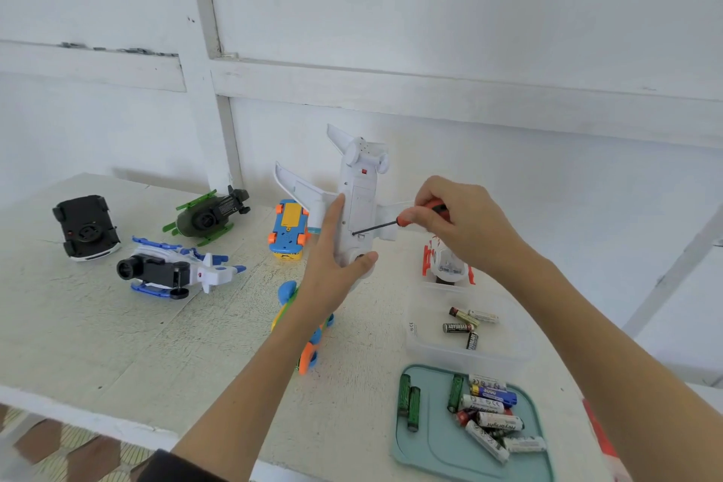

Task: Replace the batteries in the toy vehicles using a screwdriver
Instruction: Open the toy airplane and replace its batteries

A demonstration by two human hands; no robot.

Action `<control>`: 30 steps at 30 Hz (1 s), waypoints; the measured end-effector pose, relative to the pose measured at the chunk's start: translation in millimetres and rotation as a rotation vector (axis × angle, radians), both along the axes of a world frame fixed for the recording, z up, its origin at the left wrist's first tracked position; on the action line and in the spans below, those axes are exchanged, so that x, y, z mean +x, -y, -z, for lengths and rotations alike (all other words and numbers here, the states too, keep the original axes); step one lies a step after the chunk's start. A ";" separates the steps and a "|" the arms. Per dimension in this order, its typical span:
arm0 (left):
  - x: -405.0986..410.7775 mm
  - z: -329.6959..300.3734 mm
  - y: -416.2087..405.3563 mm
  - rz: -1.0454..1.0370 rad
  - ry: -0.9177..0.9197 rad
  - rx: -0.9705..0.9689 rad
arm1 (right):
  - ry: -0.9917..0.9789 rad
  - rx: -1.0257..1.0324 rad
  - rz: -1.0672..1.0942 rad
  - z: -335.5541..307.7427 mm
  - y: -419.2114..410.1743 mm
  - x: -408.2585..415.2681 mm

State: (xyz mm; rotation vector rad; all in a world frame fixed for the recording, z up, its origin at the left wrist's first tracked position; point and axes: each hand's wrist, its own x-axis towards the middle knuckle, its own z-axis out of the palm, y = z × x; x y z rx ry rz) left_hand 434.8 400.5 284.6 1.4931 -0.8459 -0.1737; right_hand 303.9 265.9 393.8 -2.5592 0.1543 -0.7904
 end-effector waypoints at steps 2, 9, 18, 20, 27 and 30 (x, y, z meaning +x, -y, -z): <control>-0.8 -1.7 -0.4 0.004 -0.011 -0.028 | 0.005 -0.001 -0.089 -1.2 -2.2 -3.3; -3.6 -4.1 -1.1 -0.002 -0.020 -0.019 | -0.054 -0.128 0.129 0.5 -1.0 -2.4; -0.4 -3.3 -0.8 -0.023 -0.019 -0.033 | -0.084 -0.035 0.123 8.0 3.7 -4.4; -0.9 -4.2 0.0 -0.027 -0.023 -0.032 | -0.084 -0.061 0.151 10.1 4.9 -4.2; -3.6 -10.3 1.3 -0.018 -0.013 -0.080 | 0.116 -0.108 -0.075 12.0 5.0 -4.2; -3.2 -9.8 1.4 -0.027 -0.014 -0.080 | 0.142 -0.226 0.079 12.9 7.4 -3.4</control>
